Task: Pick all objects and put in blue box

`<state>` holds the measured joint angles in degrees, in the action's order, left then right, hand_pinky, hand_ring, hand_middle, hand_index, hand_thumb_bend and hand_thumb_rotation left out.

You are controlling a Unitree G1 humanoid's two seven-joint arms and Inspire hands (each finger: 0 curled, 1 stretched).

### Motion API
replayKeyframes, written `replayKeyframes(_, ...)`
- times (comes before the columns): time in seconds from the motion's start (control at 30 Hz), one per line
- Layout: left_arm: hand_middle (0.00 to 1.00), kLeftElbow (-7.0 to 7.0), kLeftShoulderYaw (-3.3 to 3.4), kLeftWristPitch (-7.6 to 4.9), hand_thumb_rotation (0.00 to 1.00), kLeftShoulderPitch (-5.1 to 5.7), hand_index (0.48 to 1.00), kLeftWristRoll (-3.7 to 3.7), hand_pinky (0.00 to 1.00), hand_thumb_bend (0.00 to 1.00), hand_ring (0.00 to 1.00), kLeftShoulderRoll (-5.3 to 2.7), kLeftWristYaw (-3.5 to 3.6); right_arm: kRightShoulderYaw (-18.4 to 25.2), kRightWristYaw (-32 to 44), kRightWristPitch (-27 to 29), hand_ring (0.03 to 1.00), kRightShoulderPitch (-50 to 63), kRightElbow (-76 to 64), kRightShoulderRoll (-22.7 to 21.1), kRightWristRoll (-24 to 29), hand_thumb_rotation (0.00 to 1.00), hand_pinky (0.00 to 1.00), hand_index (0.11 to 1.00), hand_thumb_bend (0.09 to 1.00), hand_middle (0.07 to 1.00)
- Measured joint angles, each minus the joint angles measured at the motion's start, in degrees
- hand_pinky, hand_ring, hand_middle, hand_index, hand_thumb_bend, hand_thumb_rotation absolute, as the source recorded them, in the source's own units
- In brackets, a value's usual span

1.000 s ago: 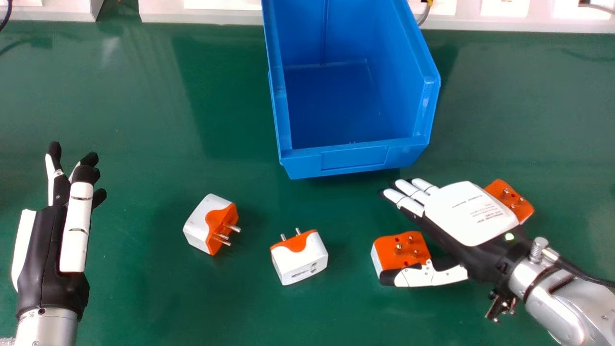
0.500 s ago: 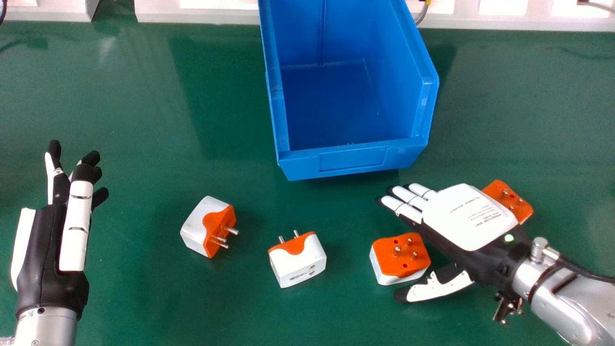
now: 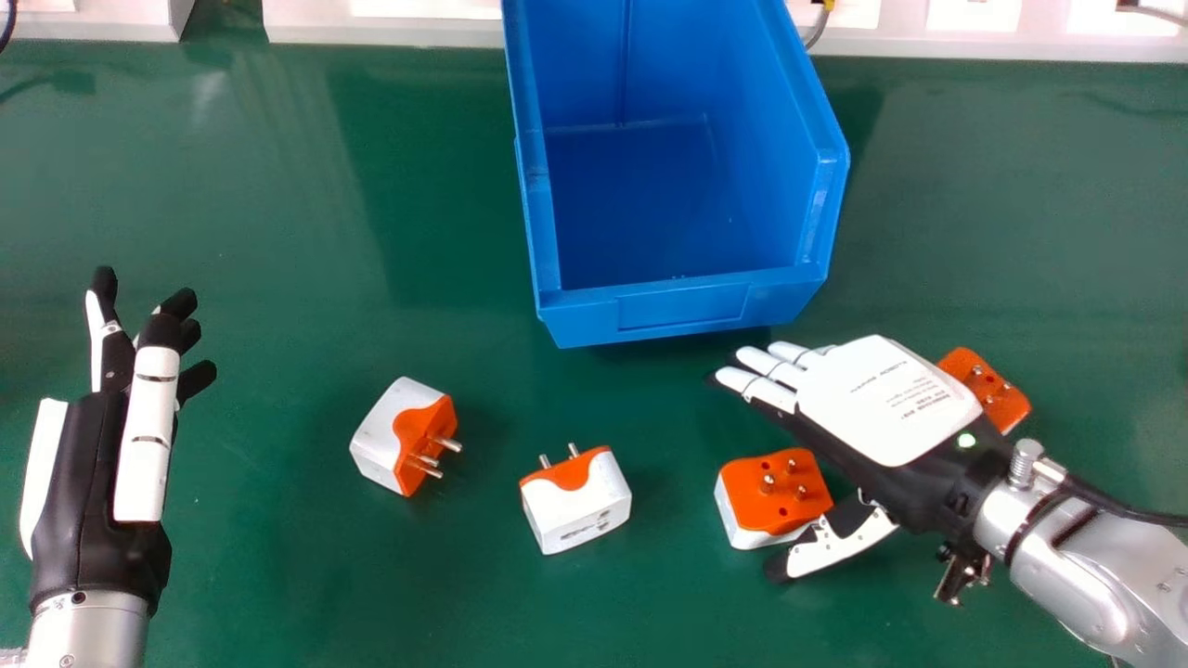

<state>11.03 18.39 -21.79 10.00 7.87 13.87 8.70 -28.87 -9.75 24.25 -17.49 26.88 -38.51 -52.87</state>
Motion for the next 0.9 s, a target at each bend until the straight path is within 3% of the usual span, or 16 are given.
replayKeyframes(0.1,0.93,-0.19,0.01,0.00,1.00,0.01,0.943,0.03,0.88,0.46,0.93,0.00,0.00,-0.7,-0.6,0.0,0.874,-0.6,0.5,0.0,0.0,0.52,0.78,0.862,0.410,0.895)
replayKeyframes(0.17,0.94,-0.20,0.00,0.00,1.00,0.02,0.944,0.03,0.88,0.47,0.93,0.00,0.07,-1.1,-1.6,0.0,0.820,-0.9,1.6,0.1,-0.1,0.47,0.74,0.743,0.404,0.790)
replayKeyframes(0.2,0.94,-0.21,0.00,0.00,1.00,0.02,0.944,0.03,0.88,0.47,0.93,0.00,0.12,-1.2,-2.1,0.1,0.769,-0.9,2.4,0.2,0.1,0.40,0.70,0.675,0.422,0.733)
replayKeyframes(0.23,0.94,-0.23,0.00,0.02,1.00,0.03,0.944,0.04,0.88,0.46,0.93,0.00,0.16,-1.2,-2.5,0.3,0.653,-1.0,3.0,0.4,0.4,0.28,0.60,0.582,0.457,0.636)
replayKeyframes(0.3,0.94,-0.33,0.00,0.06,1.00,0.02,0.943,0.04,0.88,0.46,0.94,0.00,0.38,-1.4,-3.7,1.2,0.492,-1.4,4.6,0.8,0.6,0.13,0.46,0.521,0.489,0.517)
replayKeyframes(0.37,0.94,-0.36,-0.01,0.07,1.00,0.01,0.945,0.02,0.89,0.45,0.94,0.01,0.57,-1.5,-5.3,1.8,0.379,-1.6,5.9,1.1,0.6,0.05,0.37,0.508,0.505,0.465)
replayKeyframes(0.43,0.94,-0.36,-0.01,0.09,1.00,0.01,0.946,0.02,0.89,0.46,0.94,0.03,0.63,-1.5,-6.0,2.1,0.259,-1.6,6.8,1.6,0.9,0.02,0.23,0.499,0.508,0.433)
replayKeyframes(0.47,0.94,-0.36,-0.01,0.12,1.00,0.01,0.946,0.00,0.89,0.46,0.94,0.05,0.68,-1.4,-5.6,2.1,0.202,-1.6,6.9,1.8,1.4,0.08,0.17,0.485,0.497,0.320)
replayKeyframes(0.53,0.93,-0.36,-0.01,0.20,1.00,-0.02,0.943,-0.03,0.88,0.46,0.94,0.07,0.71,-1.1,-3.7,1.7,0.141,-1.6,6.7,2.0,2.8,0.13,0.10,0.474,0.489,0.216)
replayKeyframes(0.63,0.93,-0.42,-0.02,0.30,1.00,-0.05,0.940,-0.08,0.88,0.46,0.94,0.09,0.71,-0.2,-2.4,1.1,0.126,-1.5,5.4,2.6,4.3,0.15,0.08,0.470,0.486,0.181)
replayKeyframes(0.9,0.93,-0.51,0.00,0.60,0.99,-0.04,0.938,-0.51,0.87,0.48,0.93,0.15,0.48,1.1,3.8,-1.2,0.139,-0.1,-0.2,3.0,8.4,0.16,0.09,0.469,0.481,0.193)
